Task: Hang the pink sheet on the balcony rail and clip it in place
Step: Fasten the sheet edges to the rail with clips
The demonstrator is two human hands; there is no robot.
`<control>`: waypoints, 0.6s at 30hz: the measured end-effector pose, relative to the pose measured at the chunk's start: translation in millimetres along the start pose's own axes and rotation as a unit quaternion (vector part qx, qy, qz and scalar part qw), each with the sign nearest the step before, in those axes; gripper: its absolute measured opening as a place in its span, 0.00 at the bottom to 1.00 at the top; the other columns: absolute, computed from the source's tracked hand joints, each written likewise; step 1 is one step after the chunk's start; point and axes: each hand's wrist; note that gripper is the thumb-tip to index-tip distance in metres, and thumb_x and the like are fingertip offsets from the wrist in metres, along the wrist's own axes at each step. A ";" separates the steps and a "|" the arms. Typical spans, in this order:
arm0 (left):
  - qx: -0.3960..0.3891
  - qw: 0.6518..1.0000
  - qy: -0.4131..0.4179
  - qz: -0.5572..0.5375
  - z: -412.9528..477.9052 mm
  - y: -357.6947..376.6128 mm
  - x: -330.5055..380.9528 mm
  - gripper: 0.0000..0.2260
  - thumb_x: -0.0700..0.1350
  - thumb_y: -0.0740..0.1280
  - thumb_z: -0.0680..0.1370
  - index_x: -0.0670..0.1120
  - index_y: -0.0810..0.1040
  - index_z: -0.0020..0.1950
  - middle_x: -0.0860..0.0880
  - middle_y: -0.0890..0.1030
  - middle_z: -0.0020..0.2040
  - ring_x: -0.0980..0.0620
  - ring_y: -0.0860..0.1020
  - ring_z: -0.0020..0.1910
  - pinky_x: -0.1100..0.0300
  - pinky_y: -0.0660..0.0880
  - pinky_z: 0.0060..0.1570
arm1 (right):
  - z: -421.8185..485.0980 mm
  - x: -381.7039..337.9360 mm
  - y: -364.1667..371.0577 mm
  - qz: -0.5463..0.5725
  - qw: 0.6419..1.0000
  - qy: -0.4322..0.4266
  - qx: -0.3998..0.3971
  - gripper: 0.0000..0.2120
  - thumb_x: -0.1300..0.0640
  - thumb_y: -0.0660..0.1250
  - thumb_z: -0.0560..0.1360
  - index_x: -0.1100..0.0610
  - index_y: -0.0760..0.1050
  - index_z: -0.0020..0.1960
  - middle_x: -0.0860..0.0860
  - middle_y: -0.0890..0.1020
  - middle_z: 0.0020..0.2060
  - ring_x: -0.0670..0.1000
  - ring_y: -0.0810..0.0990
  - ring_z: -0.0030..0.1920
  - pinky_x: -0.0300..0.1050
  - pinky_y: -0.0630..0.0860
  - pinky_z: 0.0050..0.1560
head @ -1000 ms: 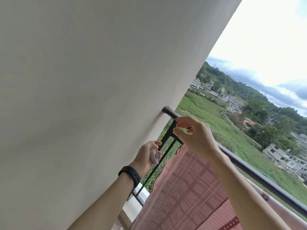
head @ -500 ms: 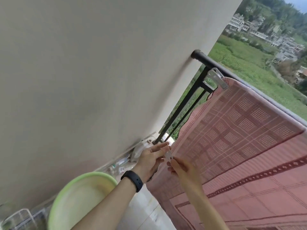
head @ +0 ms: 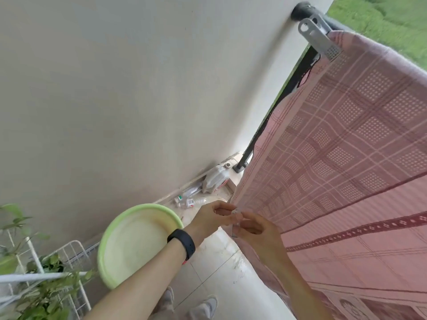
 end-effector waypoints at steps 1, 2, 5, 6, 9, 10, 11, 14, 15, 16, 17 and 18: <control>0.000 1.000 -0.013 0.005 0.7 0.6 0.9 0.09 0.47 0.78 0.71 0.53 0.82 0.48 0.57 0.84 0.42 0.65 0.79 0.38 0.71 0.70 0.33 | 2.5 2.8 0.0 -0.002 1.000 -0.003 -0.001 0.15 0.63 0.76 0.72 0.54 0.83 0.57 0.55 0.87 0.41 0.53 0.86 0.45 0.38 0.80 0.45; -0.005 1.000 -0.023 0.012 1.1 -0.3 1.3 0.09 0.50 0.77 0.71 0.54 0.83 0.49 0.57 0.85 0.43 0.64 0.79 0.40 0.68 0.70 0.35 | 4.9 4.7 -0.4 -0.008 1.000 -0.004 -0.006 0.15 0.61 0.76 0.72 0.52 0.83 0.57 0.54 0.87 0.41 0.52 0.86 0.45 0.39 0.80 0.47; -0.038 0.998 -0.056 -0.020 5.8 -12.3 -3.8 0.14 0.54 0.75 0.72 0.54 0.83 0.56 0.56 0.84 0.48 0.57 0.80 0.44 0.62 0.69 0.41 | 13.7 8.0 -1.3 -0.037 0.999 -0.001 -0.011 0.14 0.59 0.75 0.74 0.48 0.82 0.58 0.51 0.87 0.41 0.48 0.86 0.44 0.41 0.80 0.50; -0.034 0.996 -0.068 -0.051 8.9 -18.9 -5.4 0.17 0.56 0.74 0.71 0.53 0.82 0.57 0.54 0.84 0.49 0.54 0.80 0.44 0.60 0.69 0.42 | 15.9 7.9 -2.2 -0.048 0.999 0.001 -0.005 0.13 0.59 0.74 0.74 0.46 0.81 0.56 0.49 0.87 0.40 0.47 0.85 0.43 0.39 0.79 0.49; 0.004 0.997 -0.073 -0.033 32.7 -38.6 -7.5 0.24 0.58 0.73 0.67 0.53 0.78 0.61 0.51 0.81 0.58 0.53 0.79 0.50 0.58 0.72 0.48 | 21.4 4.2 -4.1 -0.059 0.998 0.009 0.011 0.08 0.58 0.74 0.74 0.48 0.80 0.51 0.45 0.85 0.39 0.45 0.85 0.40 0.39 0.76 0.44; 0.008 0.998 -0.065 -0.005 44.9 -43.0 -6.9 0.26 0.56 0.74 0.67 0.53 0.76 0.64 0.50 0.79 0.61 0.54 0.78 0.53 0.61 0.73 0.48 | 24.1 3.2 -5.5 -0.070 0.997 0.011 0.015 0.07 0.58 0.73 0.75 0.50 0.79 0.51 0.44 0.85 0.39 0.45 0.84 0.39 0.39 0.76 0.44; 0.004 0.998 -0.057 0.015 58.6 -45.6 -5.5 0.30 0.54 0.76 0.68 0.52 0.73 0.68 0.49 0.76 0.64 0.54 0.76 0.56 0.64 0.72 0.47 | 26.9 0.3 -6.7 -0.079 0.997 0.012 0.019 0.06 0.59 0.73 0.75 0.51 0.78 0.50 0.43 0.84 0.39 0.45 0.83 0.39 0.38 0.75 0.43; -0.048 0.993 -0.011 0.103 102.0 -41.7 1.3 0.39 0.45 0.78 0.70 0.50 0.62 0.76 0.47 0.67 0.71 0.53 0.69 0.64 0.64 0.70 0.53 | 36.6 -8.9 -11.6 -0.117 0.992 0.026 0.049 0.06 0.61 0.72 0.74 0.52 0.76 0.47 0.45 0.83 0.39 0.48 0.82 0.41 0.35 0.76 0.40; -0.075 0.987 0.006 0.141 116.2 -38.2 4.9 0.42 0.45 0.78 0.69 0.50 0.59 0.78 0.45 0.65 0.73 0.51 0.68 0.67 0.61 0.70 0.59 | 39.4 -14.2 -12.6 -0.131 0.989 0.028 0.056 0.07 0.62 0.72 0.73 0.53 0.76 0.47 0.47 0.83 0.39 0.49 0.82 0.43 0.36 0.76 0.41; -0.105 0.979 0.023 0.174 129.3 -33.9 9.7 0.45 0.45 0.79 0.69 0.50 0.56 0.79 0.45 0.63 0.75 0.49 0.66 0.70 0.57 0.69 0.64 | 41.7 -20.1 -13.6 -0.144 0.987 0.027 0.058 0.08 0.63 0.72 0.72 0.53 0.75 0.46 0.48 0.83 0.39 0.50 0.83 0.44 0.39 0.76 0.43; -0.133 0.969 0.039 0.203 140.9 -28.9 15.4 0.47 0.45 0.79 0.68 0.51 0.55 0.79 0.46 0.62 0.77 0.48 0.63 0.74 0.53 0.67 0.68 | 43.8 -26.4 -14.3 -0.155 0.986 0.027 0.059 0.09 0.63 0.71 0.72 0.53 0.74 0.46 0.49 0.83 0.39 0.50 0.83 0.44 0.40 0.75 0.44; -0.160 0.958 0.058 0.230 151.9 -24.1 20.2 0.47 0.45 0.79 0.67 0.52 0.55 0.79 0.47 0.61 0.77 0.48 0.62 0.75 0.52 0.65 0.70 | 46.0 -33.5 -14.5 -0.166 0.984 0.024 0.057 0.09 0.63 0.71 0.72 0.53 0.74 0.46 0.49 0.83 0.40 0.50 0.83 0.45 0.40 0.75 0.45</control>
Point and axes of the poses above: each hand's wrist, its own z-axis towards the middle knuckle, its own y-axis out of the palm, x = y × z
